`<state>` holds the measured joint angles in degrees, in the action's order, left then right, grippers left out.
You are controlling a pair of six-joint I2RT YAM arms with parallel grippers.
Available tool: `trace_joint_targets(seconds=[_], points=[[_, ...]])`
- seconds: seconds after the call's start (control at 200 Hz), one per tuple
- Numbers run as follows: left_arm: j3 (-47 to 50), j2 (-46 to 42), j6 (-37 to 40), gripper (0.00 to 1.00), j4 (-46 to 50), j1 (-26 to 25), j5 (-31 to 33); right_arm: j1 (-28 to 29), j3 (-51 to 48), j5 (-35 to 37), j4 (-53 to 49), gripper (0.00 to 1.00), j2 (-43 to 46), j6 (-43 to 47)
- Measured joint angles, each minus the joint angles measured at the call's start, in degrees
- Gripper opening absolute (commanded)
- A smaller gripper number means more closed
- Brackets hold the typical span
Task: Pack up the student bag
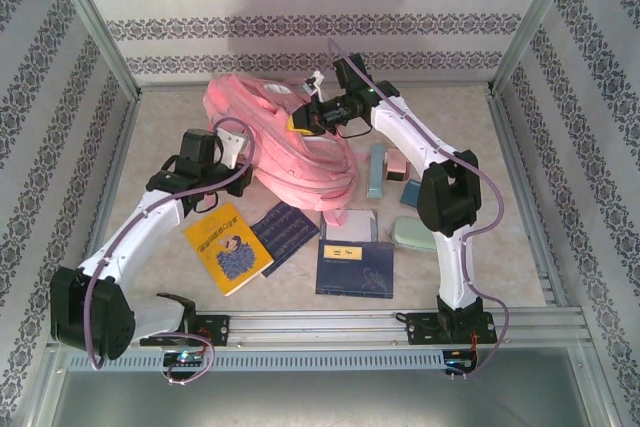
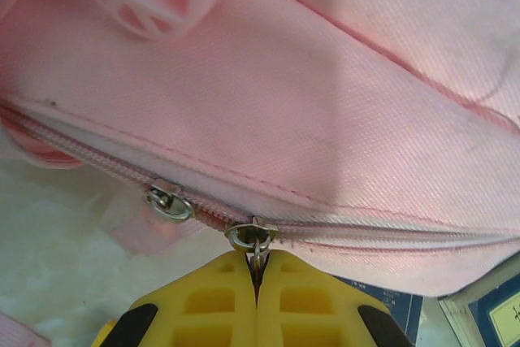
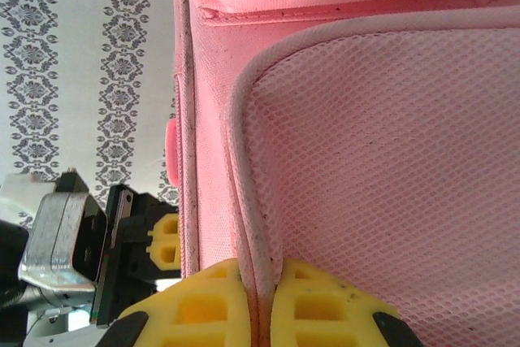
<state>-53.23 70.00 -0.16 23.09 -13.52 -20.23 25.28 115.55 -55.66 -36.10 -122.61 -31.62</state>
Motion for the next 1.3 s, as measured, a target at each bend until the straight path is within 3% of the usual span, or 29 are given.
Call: trace_joint_targets(seconds=[0.864,1.299], points=[[5.20,-2.80,-1.11,0.00,1.73,-11.15,0.79,7.63,1.97,18.69,-0.39,0.00,-0.02,-9.27],[7.39,-2.73,-6.71,0.02,0.63,-18.12,2.38,13.29,2.36,30.38,-0.55,0.00,-0.15,-21.64]])
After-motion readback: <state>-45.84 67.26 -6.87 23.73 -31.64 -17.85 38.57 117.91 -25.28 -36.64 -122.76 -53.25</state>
